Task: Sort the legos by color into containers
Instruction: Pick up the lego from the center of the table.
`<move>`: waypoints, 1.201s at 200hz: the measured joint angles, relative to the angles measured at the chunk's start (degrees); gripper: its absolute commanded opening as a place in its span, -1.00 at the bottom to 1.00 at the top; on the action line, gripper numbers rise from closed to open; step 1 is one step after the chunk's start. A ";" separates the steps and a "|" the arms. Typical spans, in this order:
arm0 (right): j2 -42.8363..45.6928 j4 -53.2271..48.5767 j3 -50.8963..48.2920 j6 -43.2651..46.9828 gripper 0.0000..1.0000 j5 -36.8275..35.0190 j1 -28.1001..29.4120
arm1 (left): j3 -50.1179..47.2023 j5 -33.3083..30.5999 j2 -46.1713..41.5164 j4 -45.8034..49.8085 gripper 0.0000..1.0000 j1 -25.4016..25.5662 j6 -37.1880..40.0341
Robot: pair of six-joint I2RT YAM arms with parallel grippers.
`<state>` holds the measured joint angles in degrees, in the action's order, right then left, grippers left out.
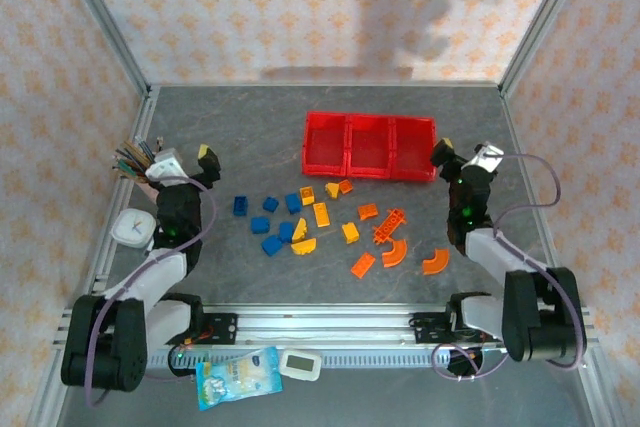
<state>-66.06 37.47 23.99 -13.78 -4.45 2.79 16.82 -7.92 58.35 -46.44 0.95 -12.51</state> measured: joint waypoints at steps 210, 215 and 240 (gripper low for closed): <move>-10.32 -48.37 24.24 -8.70 1.00 10.47 26.36 | 2.91 16.06 -16.68 39.10 0.98 14.69 -28.81; -11.04 -49.00 24.87 -8.70 1.00 10.21 27.39 | 2.91 16.00 -16.11 39.10 0.98 15.52 -29.31; -15.19 -51.23 27.93 -8.79 0.95 8.70 31.78 | 3.32 14.99 -12.35 39.17 0.99 19.71 -30.56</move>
<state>-81.25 -13.76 51.92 -22.57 4.25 34.57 20.14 7.07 46.00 -7.27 20.67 -43.07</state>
